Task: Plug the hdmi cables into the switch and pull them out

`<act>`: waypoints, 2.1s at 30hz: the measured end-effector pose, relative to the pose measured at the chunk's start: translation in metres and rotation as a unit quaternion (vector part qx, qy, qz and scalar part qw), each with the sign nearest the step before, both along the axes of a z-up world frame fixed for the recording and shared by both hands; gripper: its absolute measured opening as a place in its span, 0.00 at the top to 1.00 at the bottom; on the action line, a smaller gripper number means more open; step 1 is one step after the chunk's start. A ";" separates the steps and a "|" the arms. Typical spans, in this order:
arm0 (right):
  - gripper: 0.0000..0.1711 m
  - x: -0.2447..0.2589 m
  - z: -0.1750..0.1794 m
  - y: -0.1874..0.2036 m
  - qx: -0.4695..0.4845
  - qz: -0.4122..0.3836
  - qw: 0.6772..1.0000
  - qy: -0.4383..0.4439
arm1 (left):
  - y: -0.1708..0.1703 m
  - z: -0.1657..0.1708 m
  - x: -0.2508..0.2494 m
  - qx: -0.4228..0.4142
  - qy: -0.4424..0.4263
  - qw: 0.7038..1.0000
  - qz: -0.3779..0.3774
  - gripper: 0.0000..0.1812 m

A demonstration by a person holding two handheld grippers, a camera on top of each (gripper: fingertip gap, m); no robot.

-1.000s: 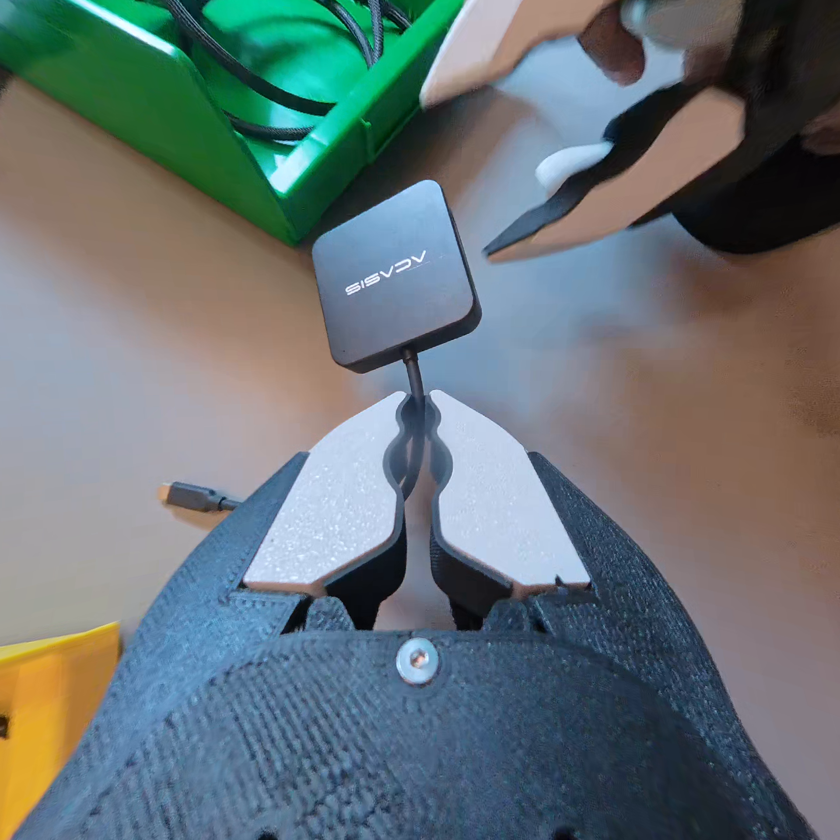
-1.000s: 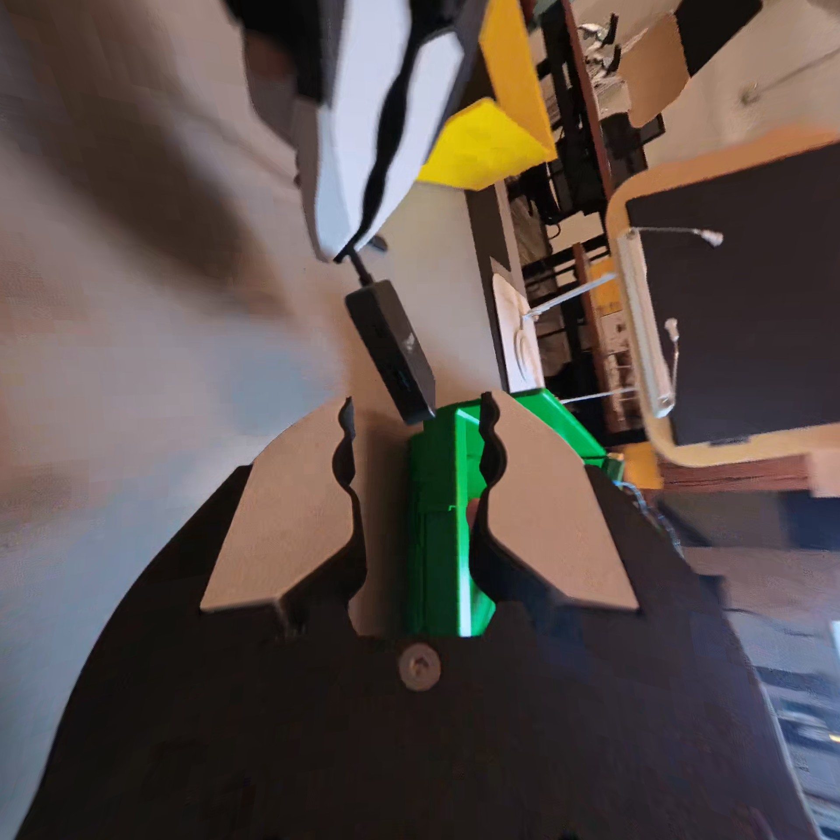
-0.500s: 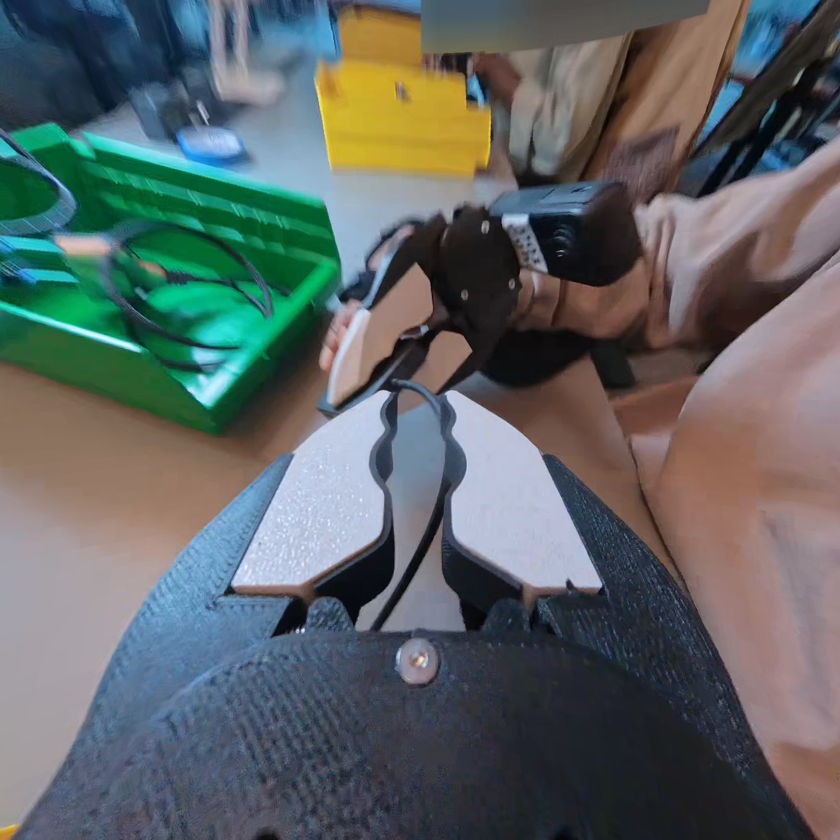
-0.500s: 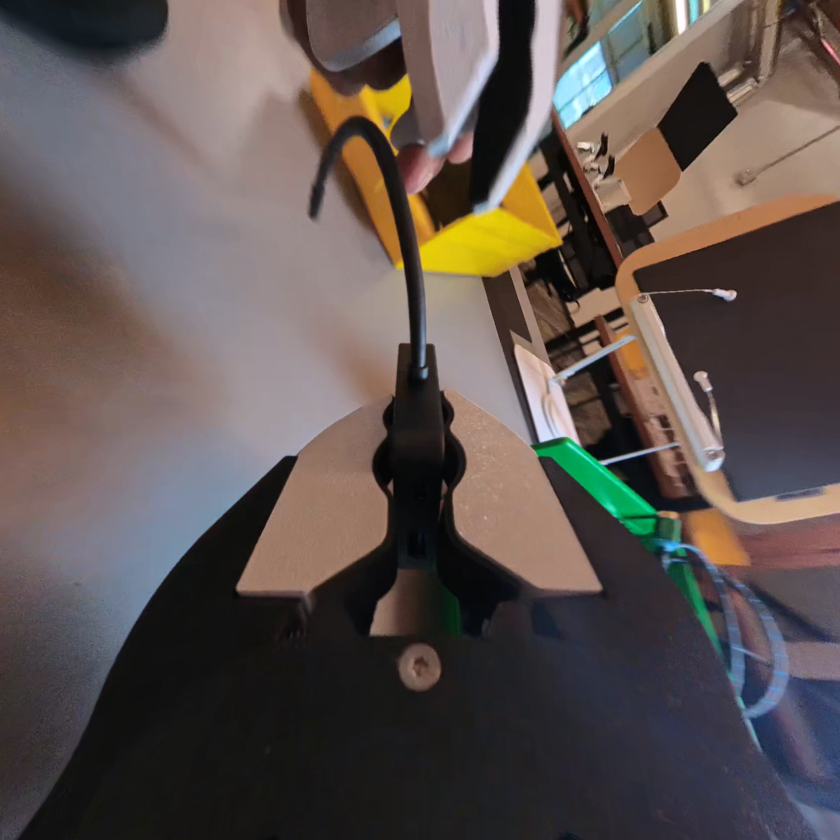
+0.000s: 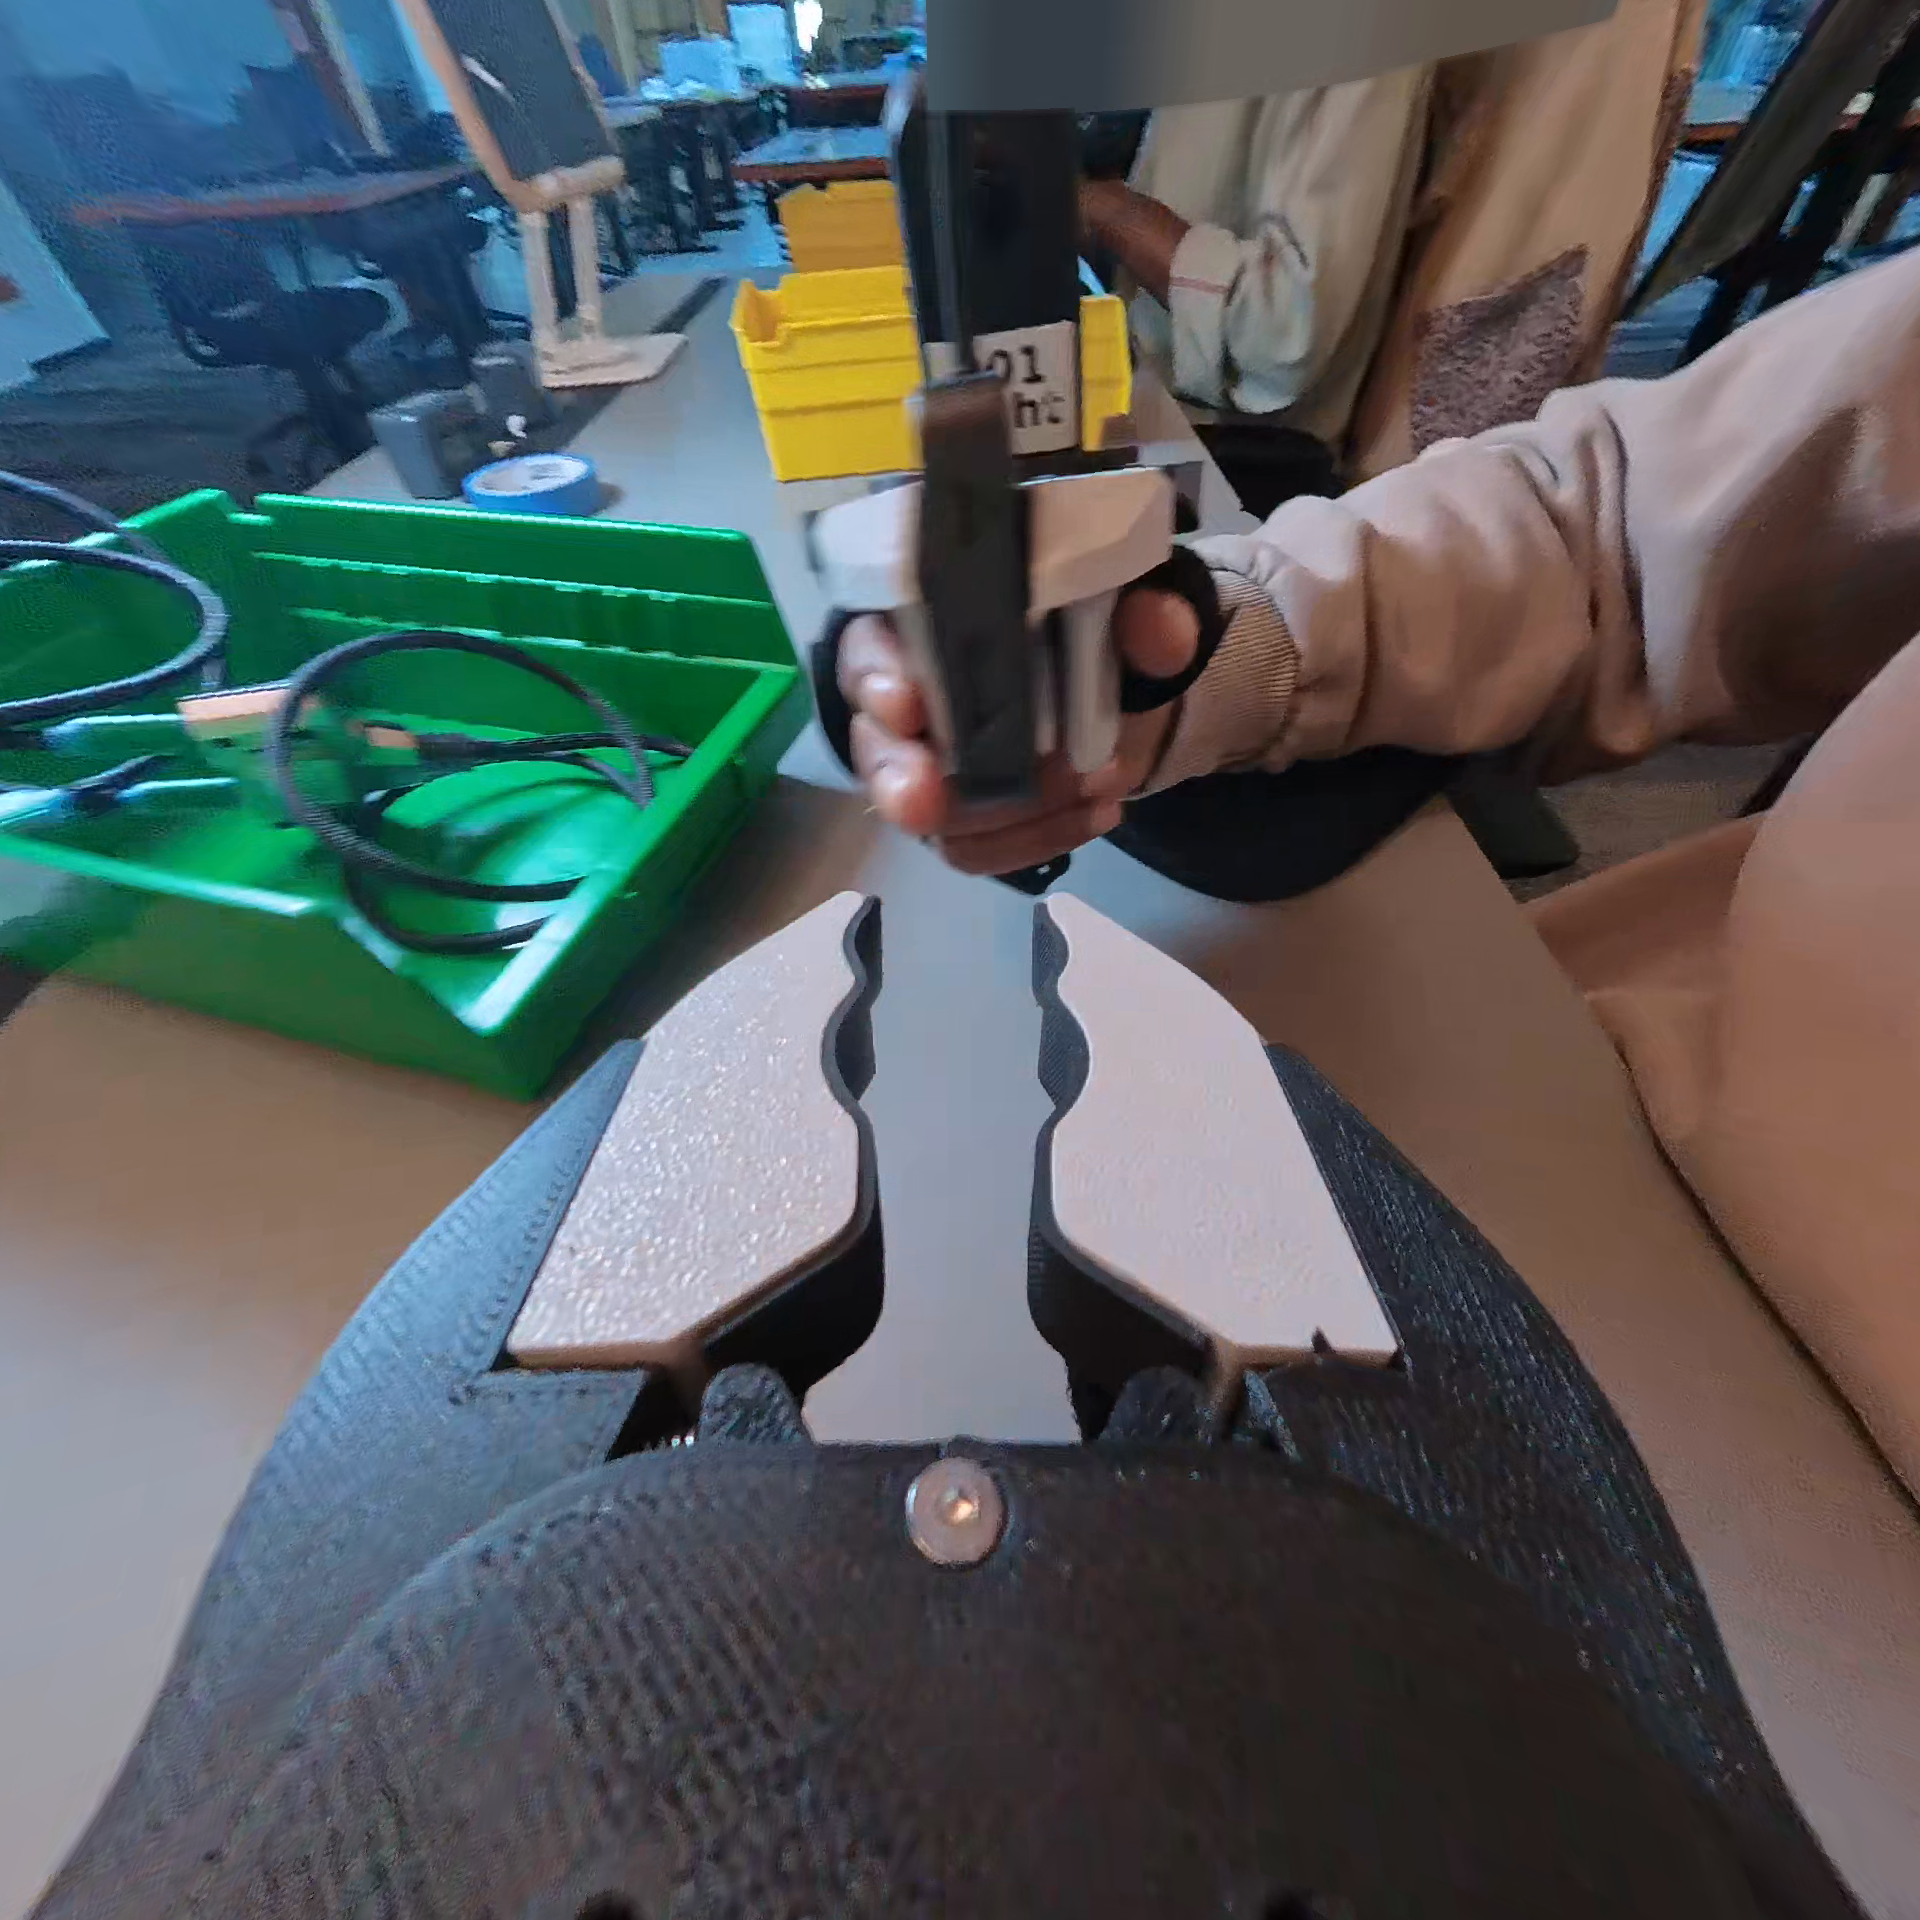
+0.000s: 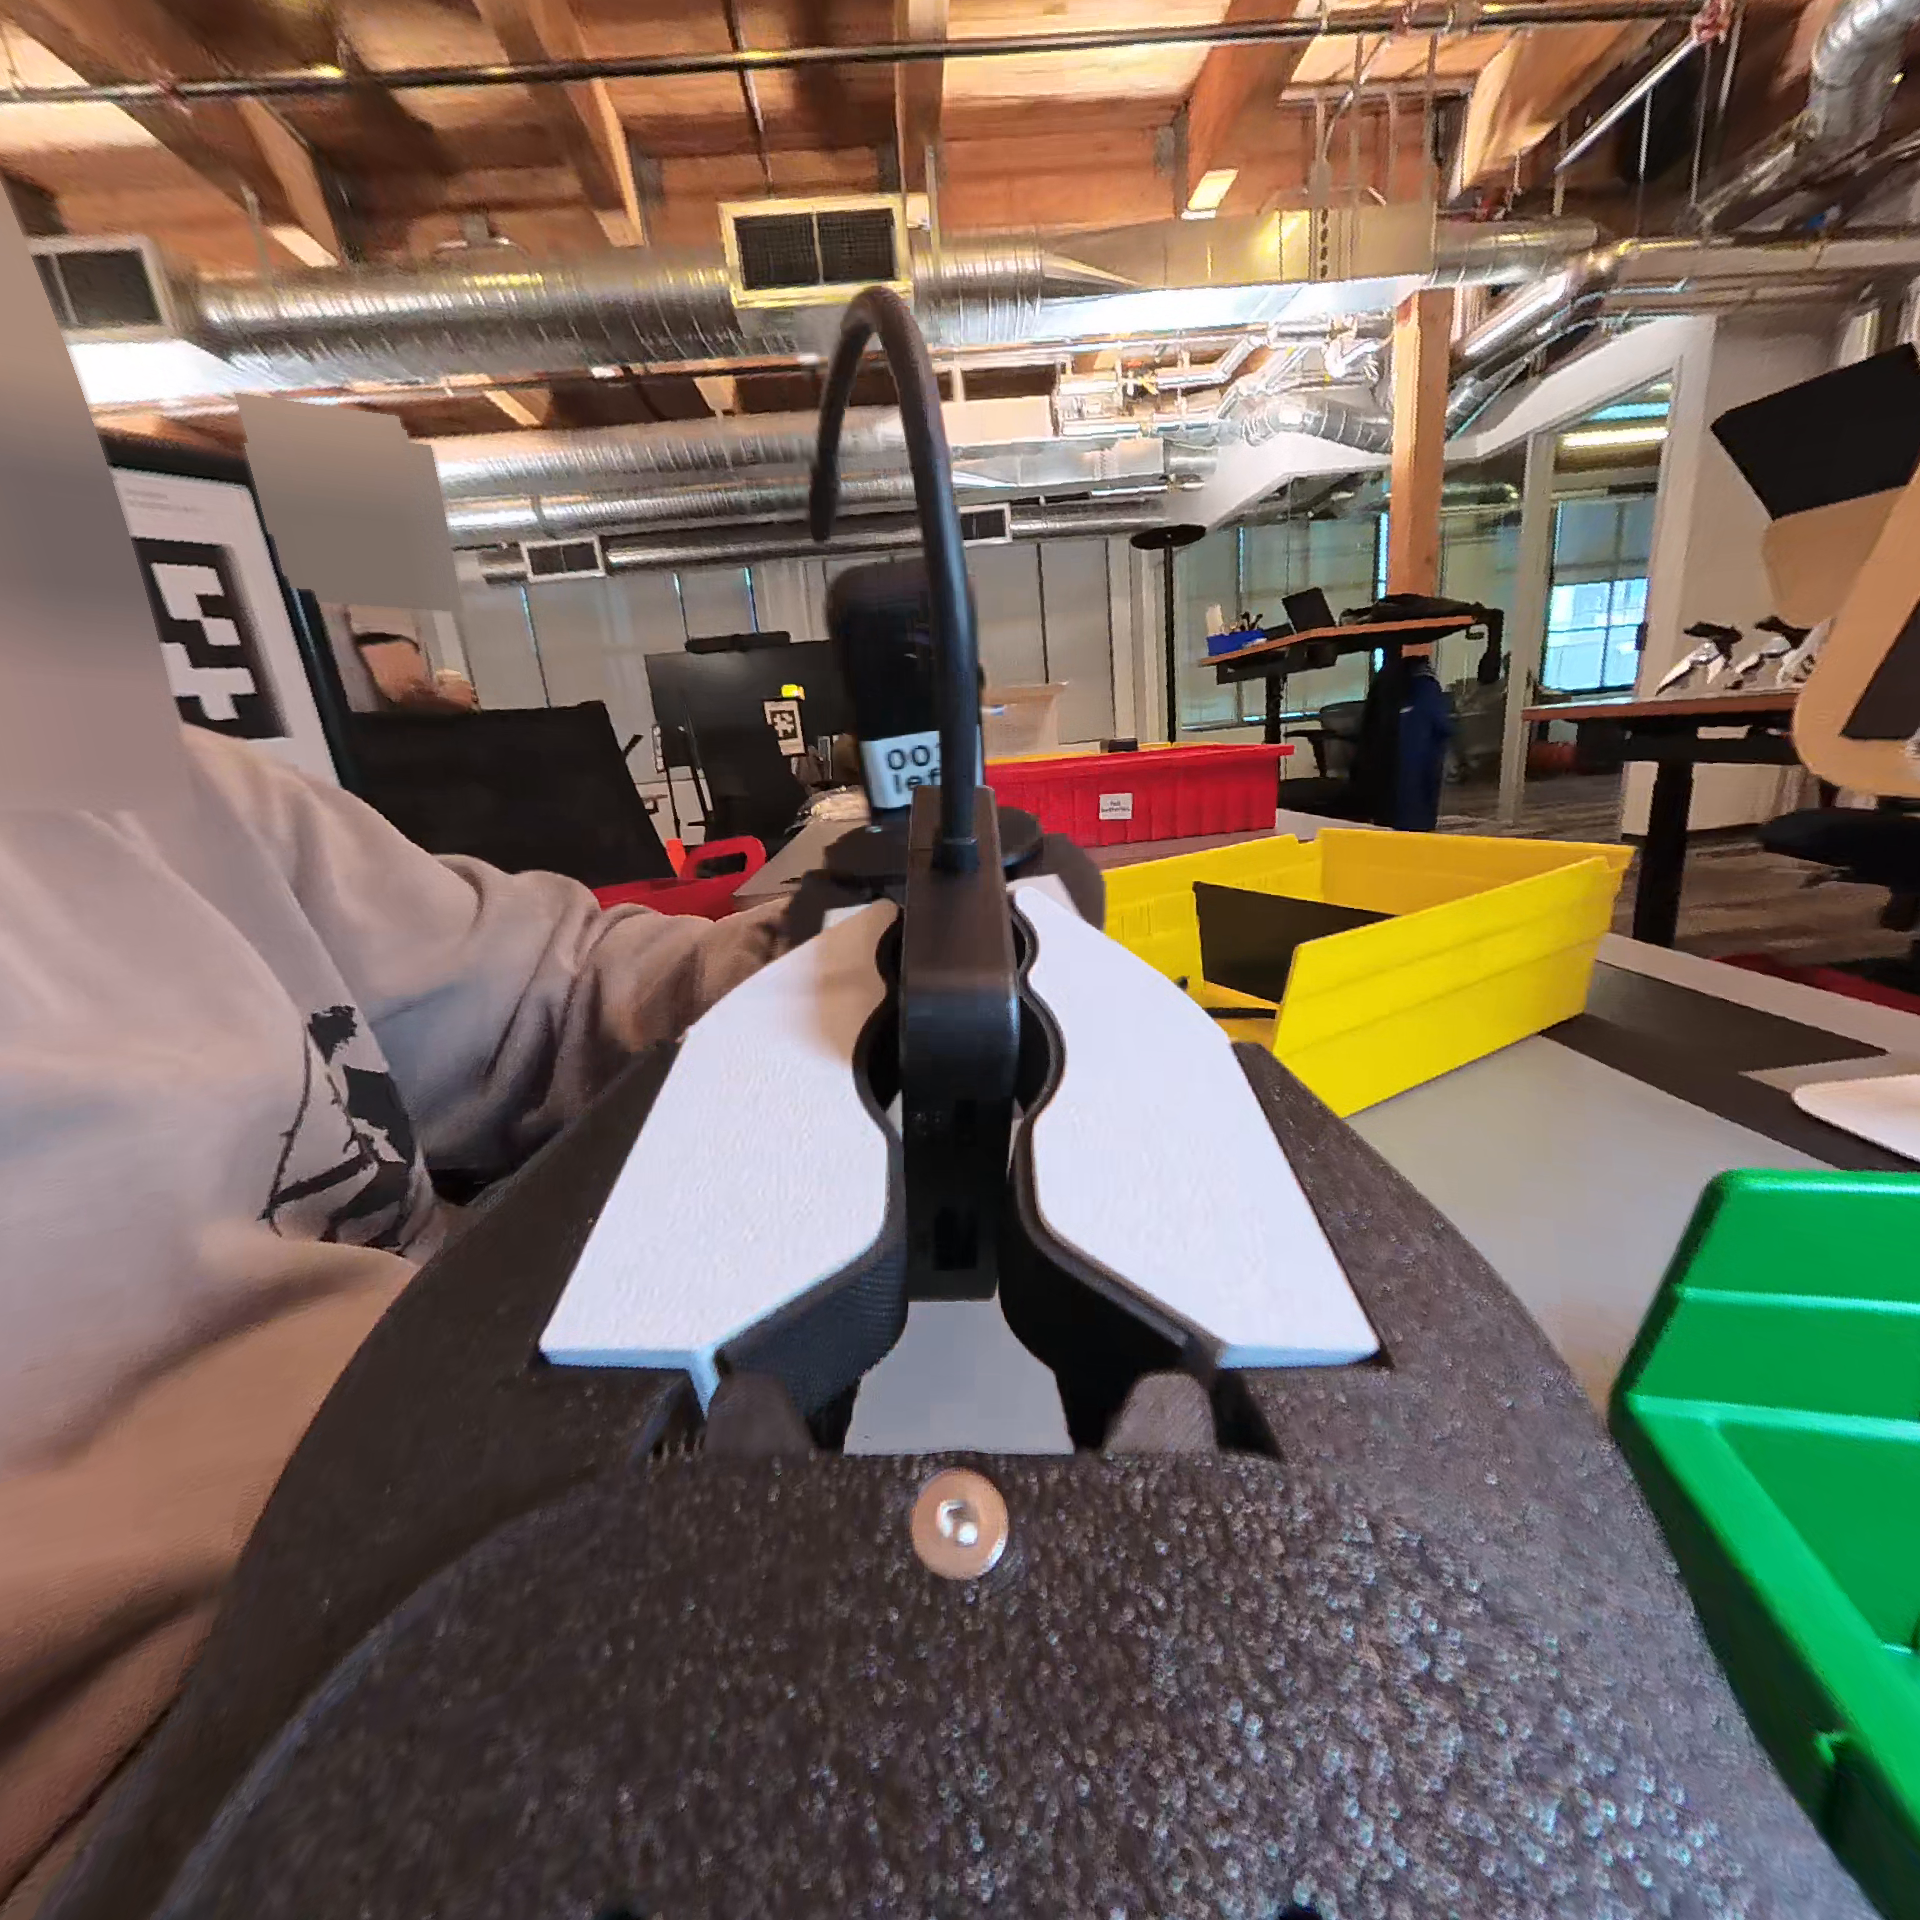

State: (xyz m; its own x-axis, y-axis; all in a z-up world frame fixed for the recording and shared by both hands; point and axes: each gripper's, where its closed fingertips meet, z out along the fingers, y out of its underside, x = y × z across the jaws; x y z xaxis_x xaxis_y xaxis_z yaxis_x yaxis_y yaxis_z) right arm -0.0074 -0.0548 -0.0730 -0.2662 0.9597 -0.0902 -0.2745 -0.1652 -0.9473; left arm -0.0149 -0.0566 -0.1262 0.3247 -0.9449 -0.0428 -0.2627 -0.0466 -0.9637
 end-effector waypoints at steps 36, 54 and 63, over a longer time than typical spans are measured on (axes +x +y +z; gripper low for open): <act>0.92 -0.004 -0.037 0.031 0.445 -0.280 0.829 -0.193 | 0.047 0.023 -0.100 0.215 0.130 0.956 0.151 0.88; 0.92 0.000 -0.054 0.044 0.386 -0.249 0.856 -0.235 | 0.024 -0.118 -0.368 -0.180 0.695 0.695 0.042 0.85; 0.92 0.008 -0.043 0.053 0.357 -0.261 0.871 -0.216 | 0.040 -0.047 -0.326 -0.231 0.534 0.798 0.156 0.96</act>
